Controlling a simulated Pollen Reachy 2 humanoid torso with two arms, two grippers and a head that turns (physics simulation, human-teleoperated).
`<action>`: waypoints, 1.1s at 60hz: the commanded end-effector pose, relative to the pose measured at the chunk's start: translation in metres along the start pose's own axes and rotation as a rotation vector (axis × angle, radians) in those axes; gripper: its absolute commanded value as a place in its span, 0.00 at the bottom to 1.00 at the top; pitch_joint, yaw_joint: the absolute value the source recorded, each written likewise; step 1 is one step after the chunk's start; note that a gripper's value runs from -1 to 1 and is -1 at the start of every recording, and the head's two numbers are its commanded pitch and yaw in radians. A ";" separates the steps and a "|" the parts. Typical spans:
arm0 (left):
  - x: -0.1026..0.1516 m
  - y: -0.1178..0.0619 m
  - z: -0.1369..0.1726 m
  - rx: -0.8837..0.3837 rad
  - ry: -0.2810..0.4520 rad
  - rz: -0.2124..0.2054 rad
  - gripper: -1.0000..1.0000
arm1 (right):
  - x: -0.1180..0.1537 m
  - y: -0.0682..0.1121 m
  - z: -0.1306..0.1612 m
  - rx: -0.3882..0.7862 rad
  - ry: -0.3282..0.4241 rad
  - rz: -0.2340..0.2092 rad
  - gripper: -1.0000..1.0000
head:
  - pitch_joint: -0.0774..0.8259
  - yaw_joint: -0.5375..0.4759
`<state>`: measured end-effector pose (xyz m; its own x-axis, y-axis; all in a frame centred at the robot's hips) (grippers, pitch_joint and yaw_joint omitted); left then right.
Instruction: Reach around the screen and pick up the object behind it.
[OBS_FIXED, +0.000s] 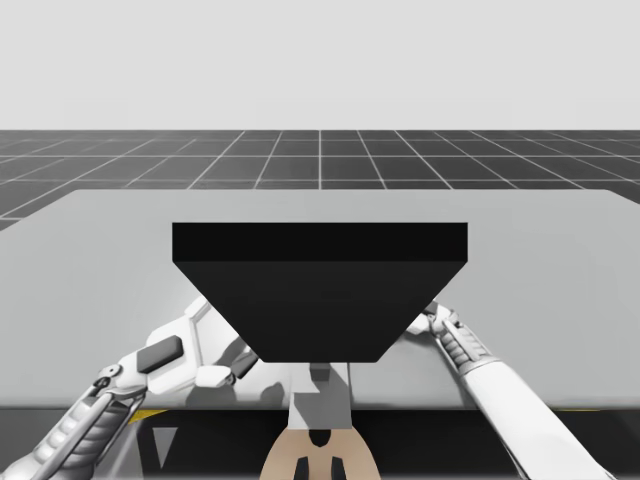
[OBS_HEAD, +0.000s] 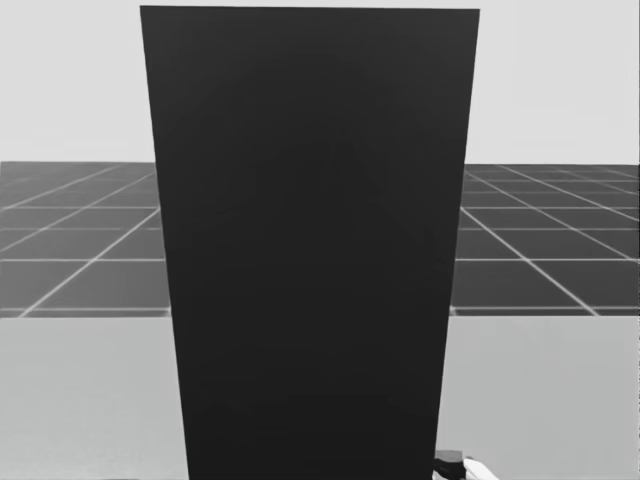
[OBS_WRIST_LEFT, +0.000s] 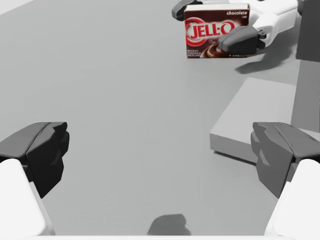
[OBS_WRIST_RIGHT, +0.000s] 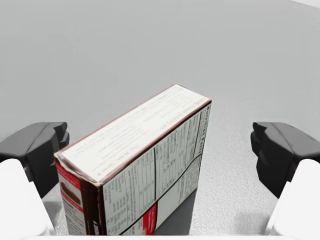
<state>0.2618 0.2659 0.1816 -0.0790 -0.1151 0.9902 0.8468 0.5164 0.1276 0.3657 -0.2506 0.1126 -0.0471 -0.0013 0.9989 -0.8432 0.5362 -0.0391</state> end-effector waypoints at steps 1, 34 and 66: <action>-0.002 -0.002 -0.001 -0.005 0.003 -0.005 0.00 | -0.013 -0.003 -0.012 -0.059 0.055 0.007 0.00 | 0.24 0.51; -0.004 -0.003 0.001 0.006 0.004 -0.021 0.00 | 0.003 -0.004 0.015 -0.181 0.043 0.109 1.00 | 0.24 0.51; 0.002 0.003 0.006 0.046 -0.011 -0.033 0.00 | 0.053 -0.034 0.128 -0.375 0.048 0.252 1.00 | 0.23 0.52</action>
<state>0.2613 0.2709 0.1830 -0.1073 -0.1226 0.9866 0.8235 0.5450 0.1572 0.3262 -0.3495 0.1486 -0.1603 0.1801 0.9705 -0.6103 0.7547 -0.2409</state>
